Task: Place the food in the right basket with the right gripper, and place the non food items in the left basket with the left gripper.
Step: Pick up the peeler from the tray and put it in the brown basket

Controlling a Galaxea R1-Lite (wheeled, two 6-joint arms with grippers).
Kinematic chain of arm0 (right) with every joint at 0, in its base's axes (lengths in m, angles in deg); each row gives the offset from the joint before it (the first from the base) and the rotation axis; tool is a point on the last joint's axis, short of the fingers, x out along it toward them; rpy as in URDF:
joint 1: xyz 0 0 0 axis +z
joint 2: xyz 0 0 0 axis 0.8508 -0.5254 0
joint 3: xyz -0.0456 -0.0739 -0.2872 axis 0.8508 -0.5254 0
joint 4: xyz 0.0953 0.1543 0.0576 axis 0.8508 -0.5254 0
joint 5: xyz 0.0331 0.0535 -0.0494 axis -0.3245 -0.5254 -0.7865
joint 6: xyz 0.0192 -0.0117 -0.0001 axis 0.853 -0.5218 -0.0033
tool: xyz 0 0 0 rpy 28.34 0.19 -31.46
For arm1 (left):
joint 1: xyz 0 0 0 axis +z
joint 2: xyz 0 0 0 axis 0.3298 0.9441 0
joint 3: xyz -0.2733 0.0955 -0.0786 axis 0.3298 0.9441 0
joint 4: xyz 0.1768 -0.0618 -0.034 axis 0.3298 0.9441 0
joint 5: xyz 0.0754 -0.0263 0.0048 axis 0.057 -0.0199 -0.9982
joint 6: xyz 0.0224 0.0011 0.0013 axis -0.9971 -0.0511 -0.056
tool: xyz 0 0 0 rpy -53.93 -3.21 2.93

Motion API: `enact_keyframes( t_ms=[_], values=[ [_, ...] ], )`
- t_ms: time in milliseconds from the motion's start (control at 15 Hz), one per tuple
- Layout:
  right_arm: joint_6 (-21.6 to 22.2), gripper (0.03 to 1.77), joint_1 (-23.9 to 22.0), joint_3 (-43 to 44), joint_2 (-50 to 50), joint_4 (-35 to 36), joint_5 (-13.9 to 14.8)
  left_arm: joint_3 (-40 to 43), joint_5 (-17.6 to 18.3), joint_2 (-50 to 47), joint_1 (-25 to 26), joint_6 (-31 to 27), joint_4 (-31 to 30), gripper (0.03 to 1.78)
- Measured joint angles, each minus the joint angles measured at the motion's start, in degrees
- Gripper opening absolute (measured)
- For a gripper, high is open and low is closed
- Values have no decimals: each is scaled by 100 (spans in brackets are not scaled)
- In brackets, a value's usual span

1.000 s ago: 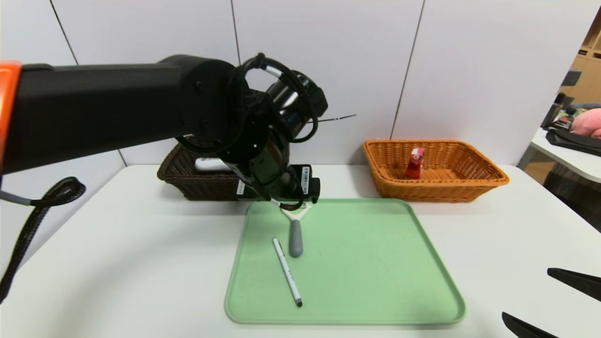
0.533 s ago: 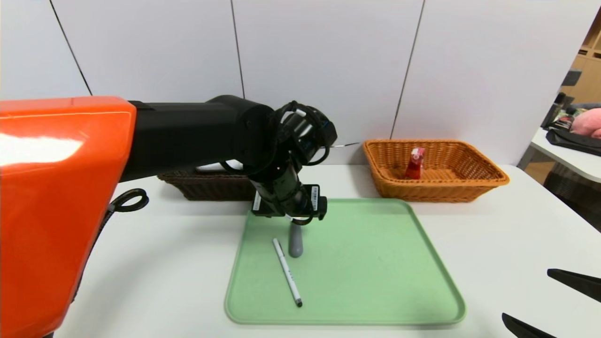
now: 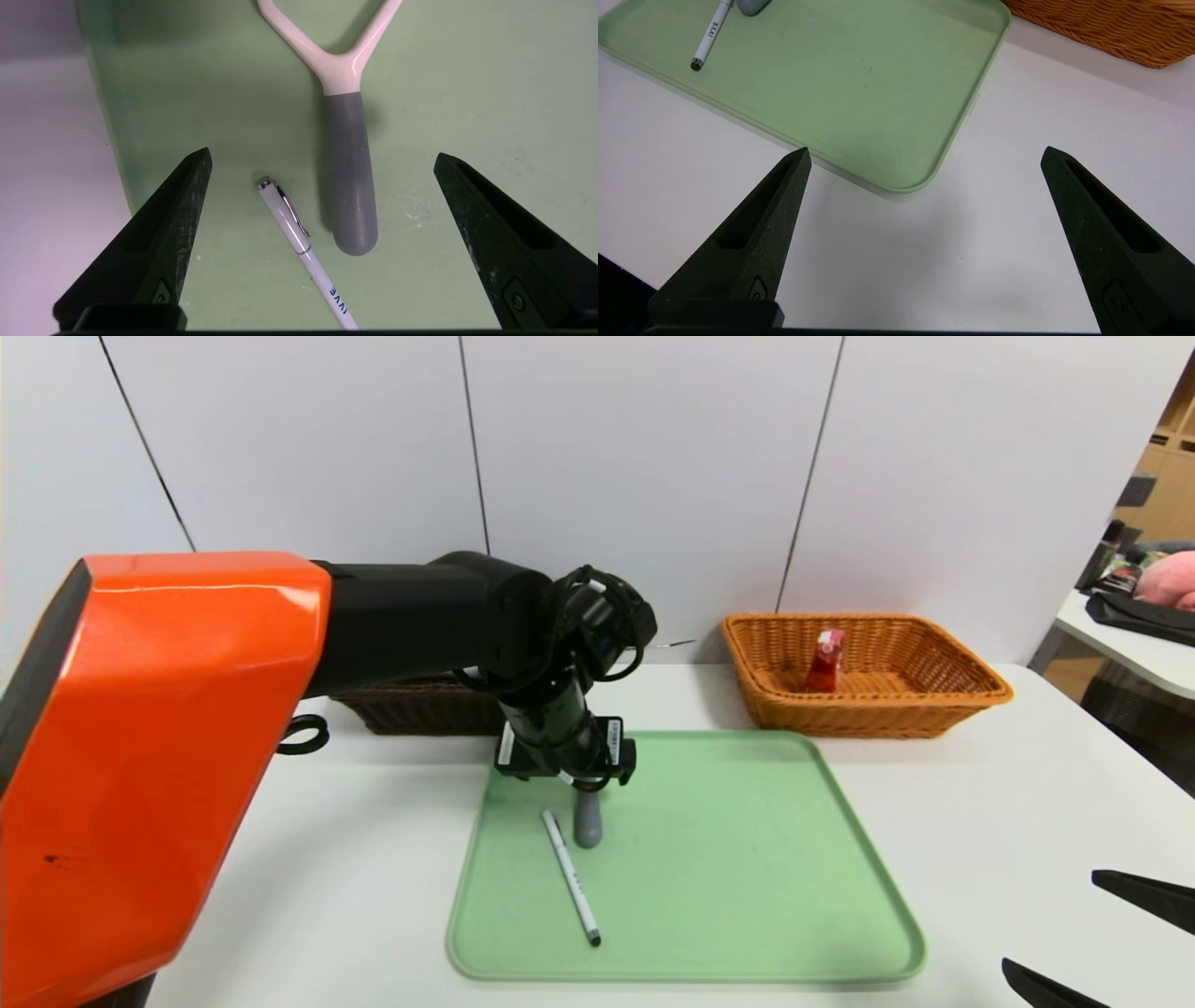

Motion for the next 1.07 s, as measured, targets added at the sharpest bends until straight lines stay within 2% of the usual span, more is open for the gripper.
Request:
enact_keyframes(
  t_ms=[1067],
  values=[
    [-5,170,4,0,73,-6,2,0,-45,391,11,-100,-216,169]
  ],
)
